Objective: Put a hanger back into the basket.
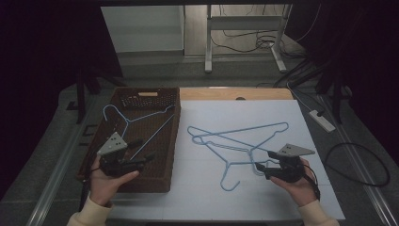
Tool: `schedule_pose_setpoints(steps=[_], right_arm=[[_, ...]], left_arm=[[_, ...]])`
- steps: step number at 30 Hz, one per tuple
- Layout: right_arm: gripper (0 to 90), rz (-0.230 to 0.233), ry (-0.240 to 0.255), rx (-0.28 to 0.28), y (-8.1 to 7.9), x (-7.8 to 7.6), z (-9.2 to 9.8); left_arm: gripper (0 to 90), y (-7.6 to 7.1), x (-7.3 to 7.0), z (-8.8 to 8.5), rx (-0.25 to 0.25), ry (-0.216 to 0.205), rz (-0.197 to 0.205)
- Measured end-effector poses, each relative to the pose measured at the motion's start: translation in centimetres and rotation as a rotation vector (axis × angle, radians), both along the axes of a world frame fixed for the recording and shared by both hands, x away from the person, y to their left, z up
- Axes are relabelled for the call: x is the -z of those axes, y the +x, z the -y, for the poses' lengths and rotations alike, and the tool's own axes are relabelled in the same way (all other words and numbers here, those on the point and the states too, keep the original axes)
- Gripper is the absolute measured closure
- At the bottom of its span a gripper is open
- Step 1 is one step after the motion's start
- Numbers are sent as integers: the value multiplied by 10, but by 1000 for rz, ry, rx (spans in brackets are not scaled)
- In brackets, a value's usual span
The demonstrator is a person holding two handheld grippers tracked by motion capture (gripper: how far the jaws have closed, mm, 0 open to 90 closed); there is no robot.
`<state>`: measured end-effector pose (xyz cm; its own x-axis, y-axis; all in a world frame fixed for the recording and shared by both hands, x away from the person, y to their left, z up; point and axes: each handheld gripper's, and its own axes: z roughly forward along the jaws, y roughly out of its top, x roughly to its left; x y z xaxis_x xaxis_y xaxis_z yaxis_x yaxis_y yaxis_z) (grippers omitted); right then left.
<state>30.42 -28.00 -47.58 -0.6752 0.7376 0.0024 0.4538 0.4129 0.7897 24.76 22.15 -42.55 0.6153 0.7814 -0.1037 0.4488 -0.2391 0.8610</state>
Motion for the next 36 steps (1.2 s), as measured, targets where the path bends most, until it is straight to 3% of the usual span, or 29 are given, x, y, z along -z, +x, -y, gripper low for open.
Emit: schedule_pose_setpoints(steps=[6, 20, 29, 30, 36], right_arm=[[304, -30, -22, 40, 2, -2, -2], [316, -50, -110, 7, 22, -10, -17], [349, -91, -212, -88, 58, -14, -46], [383, -106, -233, -120, 69, -15, -54], [388, -148, -263, -174, 88, -12, -67]], left_arm=[[320, 1, 4, 6, 19, 21, -14], [320, 0, 4, 7, 27, 17, -21], [319, 1, 6, 11, 37, 26, -30], [319, 1, 6, 12, 38, 27, -31], [320, 0, 7, 12, 40, 30, -30]])
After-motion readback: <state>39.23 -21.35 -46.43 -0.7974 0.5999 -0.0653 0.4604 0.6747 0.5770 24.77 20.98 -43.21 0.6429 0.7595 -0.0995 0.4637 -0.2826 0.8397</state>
